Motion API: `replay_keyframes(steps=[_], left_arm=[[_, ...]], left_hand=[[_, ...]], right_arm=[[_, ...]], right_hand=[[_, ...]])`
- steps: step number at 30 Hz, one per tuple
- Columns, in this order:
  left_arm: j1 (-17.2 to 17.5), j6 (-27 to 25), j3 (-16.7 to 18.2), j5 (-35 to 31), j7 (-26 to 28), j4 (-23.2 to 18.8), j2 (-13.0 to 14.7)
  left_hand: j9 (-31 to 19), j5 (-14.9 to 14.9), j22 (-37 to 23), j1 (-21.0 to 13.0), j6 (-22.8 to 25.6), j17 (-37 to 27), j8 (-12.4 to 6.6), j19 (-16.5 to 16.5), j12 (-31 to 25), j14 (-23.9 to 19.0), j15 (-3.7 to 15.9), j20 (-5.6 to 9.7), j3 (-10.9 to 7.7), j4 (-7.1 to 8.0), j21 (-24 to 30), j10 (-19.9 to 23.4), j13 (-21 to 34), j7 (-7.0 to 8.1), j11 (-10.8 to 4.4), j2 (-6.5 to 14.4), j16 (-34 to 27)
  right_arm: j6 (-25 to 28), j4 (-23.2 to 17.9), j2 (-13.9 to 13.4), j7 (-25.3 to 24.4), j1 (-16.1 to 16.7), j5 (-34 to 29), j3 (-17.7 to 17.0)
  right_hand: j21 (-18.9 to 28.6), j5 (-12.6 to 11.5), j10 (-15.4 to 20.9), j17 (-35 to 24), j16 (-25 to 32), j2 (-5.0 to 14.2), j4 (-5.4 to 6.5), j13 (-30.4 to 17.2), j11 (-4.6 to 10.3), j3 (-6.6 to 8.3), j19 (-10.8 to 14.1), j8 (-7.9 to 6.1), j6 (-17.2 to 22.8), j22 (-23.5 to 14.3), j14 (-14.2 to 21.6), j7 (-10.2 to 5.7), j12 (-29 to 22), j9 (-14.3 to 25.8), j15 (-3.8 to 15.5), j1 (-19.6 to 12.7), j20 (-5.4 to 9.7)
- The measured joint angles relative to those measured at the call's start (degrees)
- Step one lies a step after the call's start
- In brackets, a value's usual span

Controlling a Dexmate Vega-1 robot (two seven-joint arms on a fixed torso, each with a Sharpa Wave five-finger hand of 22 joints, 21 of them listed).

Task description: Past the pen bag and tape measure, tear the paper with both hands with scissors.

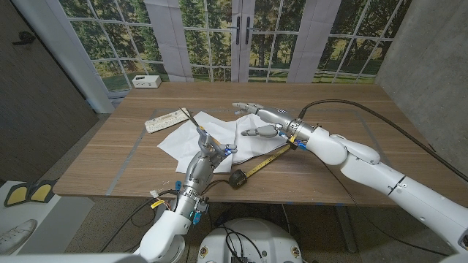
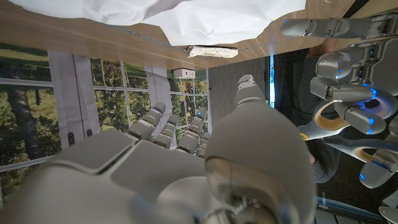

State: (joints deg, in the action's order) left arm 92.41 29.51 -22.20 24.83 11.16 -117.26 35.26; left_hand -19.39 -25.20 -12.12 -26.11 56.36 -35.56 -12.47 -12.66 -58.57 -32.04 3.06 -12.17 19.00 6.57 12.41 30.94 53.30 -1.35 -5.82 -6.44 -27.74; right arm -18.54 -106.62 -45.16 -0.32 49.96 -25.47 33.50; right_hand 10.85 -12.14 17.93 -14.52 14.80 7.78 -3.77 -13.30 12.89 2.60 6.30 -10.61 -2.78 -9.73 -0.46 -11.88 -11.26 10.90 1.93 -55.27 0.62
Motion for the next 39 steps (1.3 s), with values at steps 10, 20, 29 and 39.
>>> replay_keyframes(steps=[10,20,29,39], left_arm=[[0.78,-0.46,0.04,0.05,0.37,-0.6,0.35],[1.91,-0.91,0.3,0.08,0.7,-1.56,0.98],[2.46,-1.02,0.44,0.16,0.75,-1.96,1.3],[3.41,-1.03,1.04,0.17,1.05,-2.44,1.67]], left_hand=[[-0.17,0.0,0.0,0.0,0.0,0.27,-0.01,0.0,0.02,0.12,-0.13,0.0,0.0,0.0,0.0,0.11,0.18,-0.01,-0.11,0.0,0.0],[0.27,0.0,0.0,0.0,-0.01,0.27,0.2,0.0,-0.13,0.61,0.0,0.0,0.0,-0.01,0.0,0.11,-0.48,0.0,-0.11,0.0,0.0],[0.53,0.23,0.0,0.0,-0.01,0.26,0.41,0.31,-0.13,0.61,0.0,0.32,-0.01,-0.01,0.0,0.1,-0.82,-0.01,-0.09,0.0,0.0],[0.8,0.23,0.0,0.0,-0.01,0.26,0.4,0.31,-0.12,0.61,0.0,0.31,-0.25,0.23,0.0,0.05,-1.08,-0.01,-0.05,0.0,0.0]], right_arm=[[-0.75,1.24,1.29,-1.11,-1.04,-2.99,1.88],[-2.44,2.98,2.47,-3.82,-1.74,-8.14,3.77],[-3.27,4.64,3.74,-5.42,-2.52,-10.74,5.35],[-4.0,5.46,4.09,-8.25,-3.48,-16.73,7.38]], right_hand=[[0.0,-0.09,0.3,0.43,-0.4,0.0,-0.01,0.16,-0.31,0.01,-0.38,0.0,-0.02,0.14,-0.5,-0.02,0.0,0.0,0.12,0.0,-0.23],[0.0,-1.22,-1.19,0.95,-1.29,0.39,-0.21,1.02,-0.08,-0.19,-1.32,0.46,-5.33,0.14,-1.83,0.0,0.0,0.01,0.22,-0.39,0.72],[0.0,-1.65,-2.21,1.22,-1.5,1.82,-0.65,1.06,-0.31,0.67,-1.82,0.47,-5.95,0.13,-2.55,0.0,0.0,0.01,0.12,-1.83,1.22],[0.0,-1.87,-2.2,1.22,-1.9,2.35,-0.66,1.05,-0.31,1.62,-2.12,0.22,-6.25,0.13,-3.26,-0.31,0.0,0.02,0.22,-2.36,1.52]])
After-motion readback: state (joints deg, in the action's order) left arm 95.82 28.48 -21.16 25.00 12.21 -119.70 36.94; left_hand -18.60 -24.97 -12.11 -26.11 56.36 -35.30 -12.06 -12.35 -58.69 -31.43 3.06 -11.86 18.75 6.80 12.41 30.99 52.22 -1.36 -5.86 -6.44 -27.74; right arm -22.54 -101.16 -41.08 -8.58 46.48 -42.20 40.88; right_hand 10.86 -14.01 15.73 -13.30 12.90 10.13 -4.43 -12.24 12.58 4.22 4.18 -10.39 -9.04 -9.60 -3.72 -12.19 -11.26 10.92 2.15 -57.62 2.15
